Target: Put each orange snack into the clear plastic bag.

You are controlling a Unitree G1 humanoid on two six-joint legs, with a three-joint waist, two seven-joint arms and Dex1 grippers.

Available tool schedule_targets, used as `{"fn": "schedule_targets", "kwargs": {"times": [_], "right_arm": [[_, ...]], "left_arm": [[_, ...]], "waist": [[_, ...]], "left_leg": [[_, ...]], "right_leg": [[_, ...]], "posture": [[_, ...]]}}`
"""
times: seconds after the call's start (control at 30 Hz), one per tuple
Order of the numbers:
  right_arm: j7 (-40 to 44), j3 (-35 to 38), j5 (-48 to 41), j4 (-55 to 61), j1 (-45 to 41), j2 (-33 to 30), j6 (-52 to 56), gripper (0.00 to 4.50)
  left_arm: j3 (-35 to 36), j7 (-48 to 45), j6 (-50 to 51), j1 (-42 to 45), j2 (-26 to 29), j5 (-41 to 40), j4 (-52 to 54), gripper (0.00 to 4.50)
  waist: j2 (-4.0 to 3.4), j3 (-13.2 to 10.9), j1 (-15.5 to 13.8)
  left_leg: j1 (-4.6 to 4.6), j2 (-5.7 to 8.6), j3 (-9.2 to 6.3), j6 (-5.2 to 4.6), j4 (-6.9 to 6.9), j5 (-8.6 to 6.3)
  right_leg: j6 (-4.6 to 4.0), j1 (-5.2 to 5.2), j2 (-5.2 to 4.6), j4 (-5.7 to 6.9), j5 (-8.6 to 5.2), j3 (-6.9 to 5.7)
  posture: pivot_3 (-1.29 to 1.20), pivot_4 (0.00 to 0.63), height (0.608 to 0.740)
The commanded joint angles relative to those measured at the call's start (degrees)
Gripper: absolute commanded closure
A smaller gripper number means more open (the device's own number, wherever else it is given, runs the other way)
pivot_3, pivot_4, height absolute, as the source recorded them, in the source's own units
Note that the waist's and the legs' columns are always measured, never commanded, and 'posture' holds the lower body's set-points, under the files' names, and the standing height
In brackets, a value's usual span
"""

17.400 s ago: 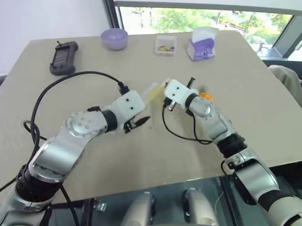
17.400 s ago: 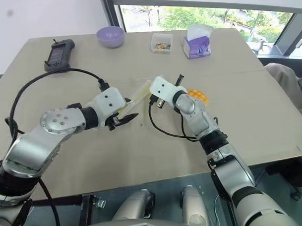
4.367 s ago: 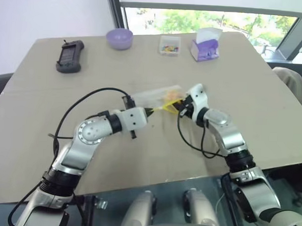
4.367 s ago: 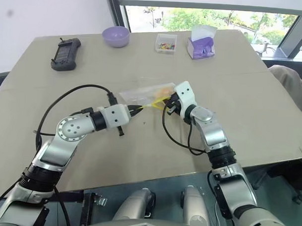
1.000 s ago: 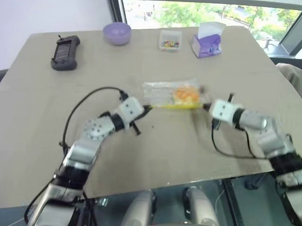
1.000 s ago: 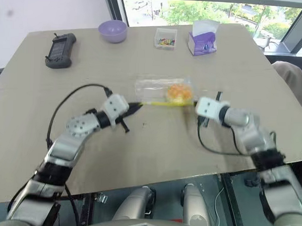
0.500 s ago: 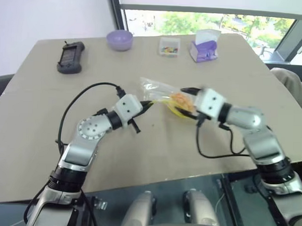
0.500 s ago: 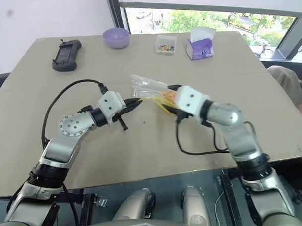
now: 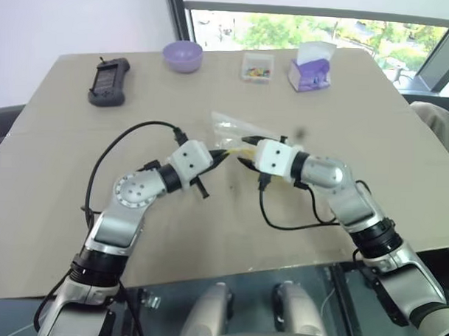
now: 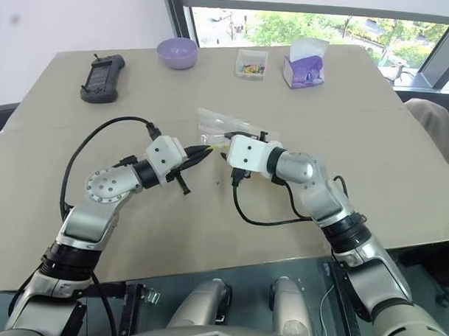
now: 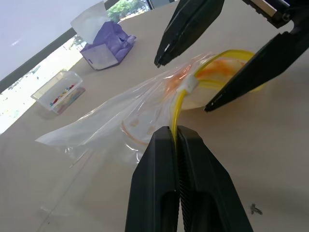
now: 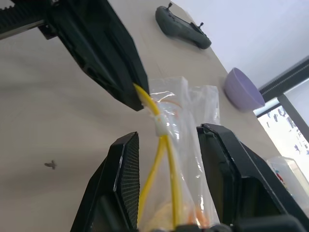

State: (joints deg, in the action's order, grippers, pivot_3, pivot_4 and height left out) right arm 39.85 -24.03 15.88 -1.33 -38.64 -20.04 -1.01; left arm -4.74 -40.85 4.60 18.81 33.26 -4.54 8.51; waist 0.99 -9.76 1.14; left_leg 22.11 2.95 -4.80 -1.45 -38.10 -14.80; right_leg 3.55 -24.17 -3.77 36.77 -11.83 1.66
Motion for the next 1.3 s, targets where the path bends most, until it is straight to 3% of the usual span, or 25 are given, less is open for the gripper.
{"fn": "schedule_targets", "kwargs": {"times": [0.03, 0.1, 0.6, 1.3], "right_arm": [[-0.62, 0.23, 0.72, 0.45, -1.72, 0.29, -2.5, 3.6], [-0.76, 0.17, 1.28, -0.12, -1.97, 0.36, -3.23, 4.48], [-0.95, 0.74, 3.35, -2.3, -2.73, 0.37, -4.88, 4.48], [-1.06, 5.03, 0.94, -0.89, 1.31, -6.99, -0.19, 4.48]], "left_arm": [[1.52, 0.57, 0.24, -0.13, 0.45, -0.19, 3.21, 4.5], [1.49, 0.62, 0.42, -0.15, 0.41, -0.18, 3.3, 4.5], [1.56, 1.35, 0.67, 0.25, 0.09, -0.05, 3.26, 4.5], [5.41, 2.89, -3.99, 1.71, 0.63, -1.96, -1.6, 4.5]], "waist": [[0.0, 0.0, -0.01], [0.0, 0.0, -0.03], [0.0, 0.0, -0.04], [0.0, 0.0, -0.16]], "left_leg": [[0.0, 0.0, 0.0, -0.01, 0.0, -0.01], [-0.01, 0.0, -0.01, -0.02, 0.0, -0.01], [-0.01, 0.0, -0.01, -0.01, 0.0, -0.01], [0.0, 0.0, -0.01, -0.07, 0.02, -0.04]], "right_leg": [[0.0, 0.0, 0.0, 0.0, 0.0, 0.0], [0.0, 0.0, 0.01, 0.01, 0.0, -0.01], [0.0, 0.0, 0.02, 0.0, 0.0, -0.01], [0.0, 0.0, 0.01, -0.01, 0.0, -0.01]], "posture": [[0.0, 0.15, 0.74], [0.0, 0.15, 0.74], [0.0, 0.15, 0.74], [0.0, 0.15, 0.74]]}}
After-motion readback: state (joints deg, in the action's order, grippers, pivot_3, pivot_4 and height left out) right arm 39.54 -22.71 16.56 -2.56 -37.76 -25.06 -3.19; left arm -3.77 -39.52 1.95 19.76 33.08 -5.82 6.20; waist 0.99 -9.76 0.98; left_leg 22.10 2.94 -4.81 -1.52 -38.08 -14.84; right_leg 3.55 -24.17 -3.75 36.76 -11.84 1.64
